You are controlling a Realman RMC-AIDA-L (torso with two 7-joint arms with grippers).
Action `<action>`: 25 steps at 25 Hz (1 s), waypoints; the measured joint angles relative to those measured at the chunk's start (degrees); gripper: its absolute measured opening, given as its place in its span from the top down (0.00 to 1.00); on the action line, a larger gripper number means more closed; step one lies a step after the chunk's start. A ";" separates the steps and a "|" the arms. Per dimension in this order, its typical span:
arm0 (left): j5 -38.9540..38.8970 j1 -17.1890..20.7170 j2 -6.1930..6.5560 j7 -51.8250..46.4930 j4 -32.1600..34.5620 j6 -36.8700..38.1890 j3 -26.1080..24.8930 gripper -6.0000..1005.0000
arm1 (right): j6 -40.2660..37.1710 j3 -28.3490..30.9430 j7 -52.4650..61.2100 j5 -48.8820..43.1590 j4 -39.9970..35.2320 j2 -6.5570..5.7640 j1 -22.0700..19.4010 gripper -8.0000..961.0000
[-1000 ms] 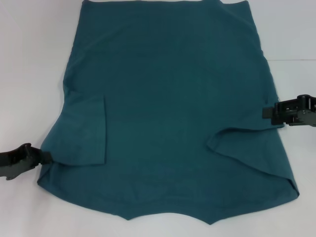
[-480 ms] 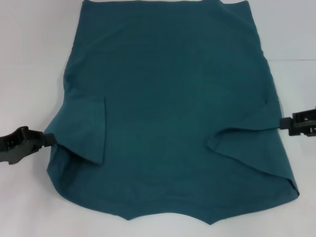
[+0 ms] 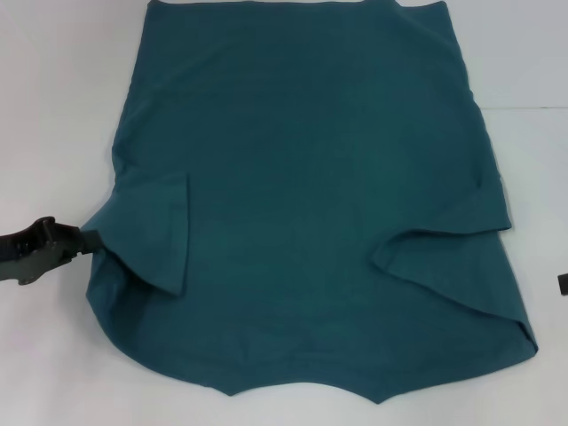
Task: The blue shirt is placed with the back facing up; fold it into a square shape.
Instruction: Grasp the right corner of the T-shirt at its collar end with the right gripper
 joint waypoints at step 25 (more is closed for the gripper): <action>-0.12 -0.15 -0.12 0.31 -1.43 -2.01 0.04 0.99 | 4.81 -3.21 -10.91 -9.42 -0.10 4.84 2.45 0.39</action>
